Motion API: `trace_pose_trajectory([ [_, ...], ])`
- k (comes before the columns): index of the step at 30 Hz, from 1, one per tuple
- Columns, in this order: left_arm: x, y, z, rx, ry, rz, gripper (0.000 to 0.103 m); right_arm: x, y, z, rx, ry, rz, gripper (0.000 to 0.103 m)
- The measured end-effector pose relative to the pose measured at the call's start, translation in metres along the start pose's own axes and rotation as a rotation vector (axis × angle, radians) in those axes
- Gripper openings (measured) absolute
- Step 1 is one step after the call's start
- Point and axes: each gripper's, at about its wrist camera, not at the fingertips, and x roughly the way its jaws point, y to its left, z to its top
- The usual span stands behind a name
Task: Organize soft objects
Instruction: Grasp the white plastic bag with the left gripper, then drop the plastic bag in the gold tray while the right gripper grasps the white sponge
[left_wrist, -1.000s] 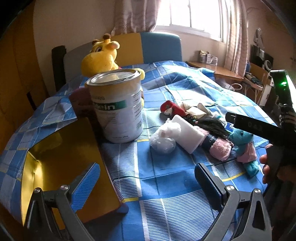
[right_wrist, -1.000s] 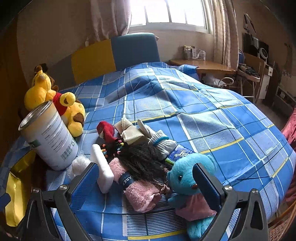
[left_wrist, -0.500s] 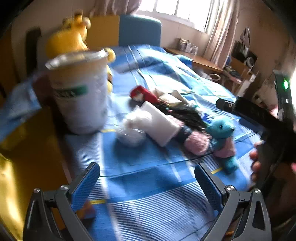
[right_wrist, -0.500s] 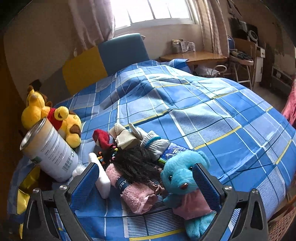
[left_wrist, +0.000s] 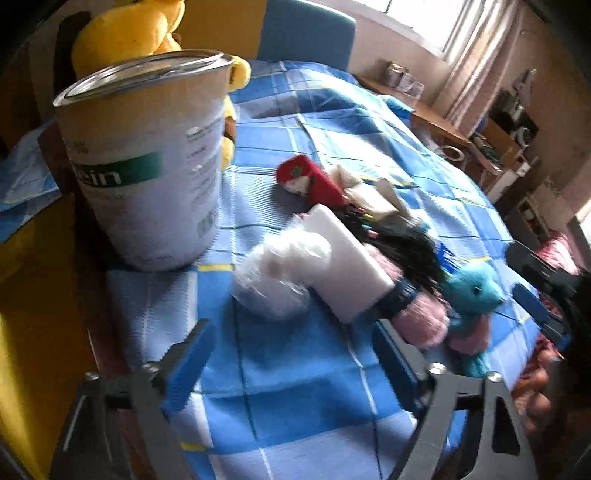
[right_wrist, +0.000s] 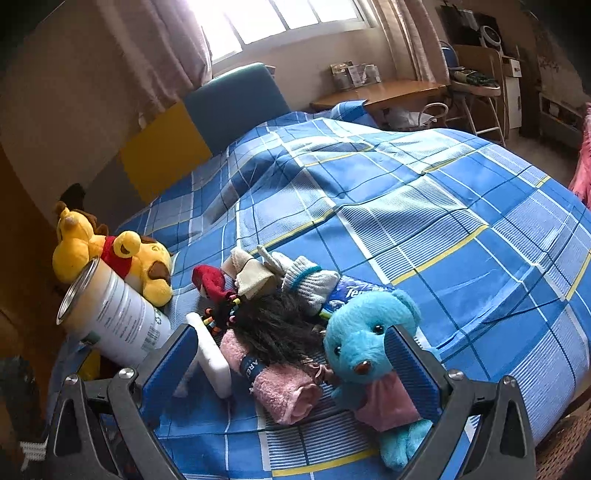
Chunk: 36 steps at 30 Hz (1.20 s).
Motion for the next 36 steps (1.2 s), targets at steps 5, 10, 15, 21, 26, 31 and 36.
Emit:
trace_pose_trajectory([
  [5, 0.022, -0.001, 0.012, 0.043, 0.009, 0.061, 0.074, 0.0, 0.001, -0.001, -0.006, 0.003, 0.016, 0.103],
  [10, 0.048, -0.007, 0.018, 0.085, 0.022, 0.102, 0.074, 0.001, 0.001, 0.0, -0.007, 0.01, 0.018, 0.103],
  [15, 0.065, -0.012, 0.014, 0.137, 0.064, 0.092, 0.022, 0.003, 0.004, -0.002, -0.02, 0.017, 0.015, 0.103],
  [21, 0.03, -0.001, -0.006, 0.142, 0.018, 0.037, 0.011, 0.009, 0.016, -0.006, -0.094, 0.037, 0.007, 0.09],
  [26, -0.005, 0.004, -0.025, 0.163, -0.034, 0.007, 0.009, 0.022, 0.038, -0.017, -0.217, 0.1, -0.006, 0.066],
  [31, -0.043, 0.018, -0.033, 0.127, -0.091, -0.045, 0.009, 0.043, 0.066, -0.026, -0.336, 0.165, -0.007, 0.057],
  [36, -0.075, 0.046, -0.036, 0.046, -0.134, -0.053, 0.009, 0.076, 0.094, -0.029, -0.445, 0.2, -0.019, 0.057],
])
